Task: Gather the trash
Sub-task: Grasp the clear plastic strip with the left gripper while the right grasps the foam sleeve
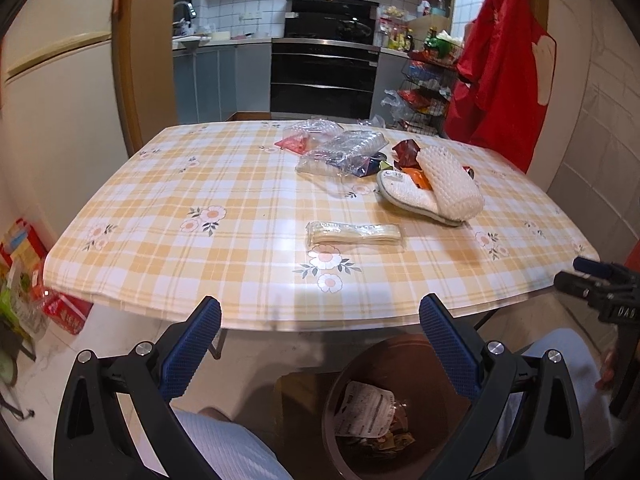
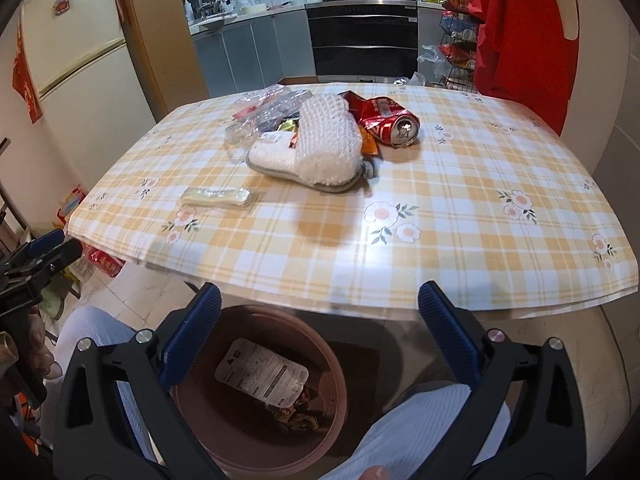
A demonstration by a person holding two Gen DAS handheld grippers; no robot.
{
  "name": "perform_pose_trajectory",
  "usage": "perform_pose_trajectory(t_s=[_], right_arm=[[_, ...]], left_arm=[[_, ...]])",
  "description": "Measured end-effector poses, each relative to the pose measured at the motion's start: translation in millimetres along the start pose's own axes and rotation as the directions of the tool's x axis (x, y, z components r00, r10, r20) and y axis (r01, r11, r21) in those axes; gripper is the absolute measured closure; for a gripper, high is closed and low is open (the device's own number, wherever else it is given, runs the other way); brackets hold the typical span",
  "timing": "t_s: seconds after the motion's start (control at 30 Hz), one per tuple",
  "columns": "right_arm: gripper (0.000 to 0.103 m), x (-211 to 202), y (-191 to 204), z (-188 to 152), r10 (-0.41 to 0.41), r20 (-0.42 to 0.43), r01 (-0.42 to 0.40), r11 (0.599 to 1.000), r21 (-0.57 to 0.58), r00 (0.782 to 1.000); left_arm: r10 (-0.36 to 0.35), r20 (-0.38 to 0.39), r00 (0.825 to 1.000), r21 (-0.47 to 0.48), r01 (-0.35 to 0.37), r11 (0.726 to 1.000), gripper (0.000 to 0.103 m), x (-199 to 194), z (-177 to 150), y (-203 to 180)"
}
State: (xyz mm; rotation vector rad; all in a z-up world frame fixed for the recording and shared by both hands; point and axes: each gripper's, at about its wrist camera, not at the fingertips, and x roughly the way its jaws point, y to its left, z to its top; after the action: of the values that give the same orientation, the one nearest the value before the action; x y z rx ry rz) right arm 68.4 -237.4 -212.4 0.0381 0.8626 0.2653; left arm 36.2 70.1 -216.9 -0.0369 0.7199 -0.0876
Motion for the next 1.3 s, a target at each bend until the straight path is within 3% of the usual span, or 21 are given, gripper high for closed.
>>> perform_pose_trajectory(t_s=[0.23,0.43,0.63,0.77,0.87,1.1,1.27,1.3], right_arm=[[0.006,15.1,-20.1,12.3,0.002,-0.016,-0.001,0.998,0.056,1.0],[0.006,29.7,-43.5,21.8,-0.013,-0.024,0.015,0.994,0.107,1.0],[0.006,47.6,-53.4,34.1,-0.012,-0.044,0.018,0.992,0.127,0.999],[0.006,59.5,-53.2,44.2,-0.03,-0.055,0.035,0.994,0.107,0.998],[0.006,67.6,-54.2,51.6,-0.067,-0.065,0.073,0.993,0.092,0.996],[0.006,82.3,-59.7,67.8,-0.095,-0.073,0.101,0.991,0.084,0.993],[0.006,88.4,-56.6,76.8,-0.117,-0.067,0.12,0.992,0.05,0.991],[0.006,89.7,-56.0,79.0,-0.118,-0.065,0.121,0.992,0.043,0.991]], left_arm=[[-0.038,-0.029,0.999,0.143,0.042,0.989,0.006,30.2,19.3,-3.7],[-0.072,-0.106,0.992,0.286,0.1,0.953,0.006,82.1,35.8,-3.9],[-0.133,-0.211,0.969,0.389,0.208,0.898,0.006,143.4,61.4,-9.1],[-0.158,-0.265,0.951,0.464,0.269,0.844,0.006,176.7,71.9,-22.7],[-0.147,-0.281,0.948,0.528,0.28,0.802,0.007,193.0,72.6,-32.3],[-0.18,-0.338,0.924,0.517,0.342,0.785,0.02,217.3,73.7,-38.1],[-0.22,-0.378,0.899,0.506,0.4,0.765,0.04,221.1,68.5,-43.1],[-0.235,-0.389,0.891,0.492,0.416,0.764,0.05,220.1,67.9,-42.8]])
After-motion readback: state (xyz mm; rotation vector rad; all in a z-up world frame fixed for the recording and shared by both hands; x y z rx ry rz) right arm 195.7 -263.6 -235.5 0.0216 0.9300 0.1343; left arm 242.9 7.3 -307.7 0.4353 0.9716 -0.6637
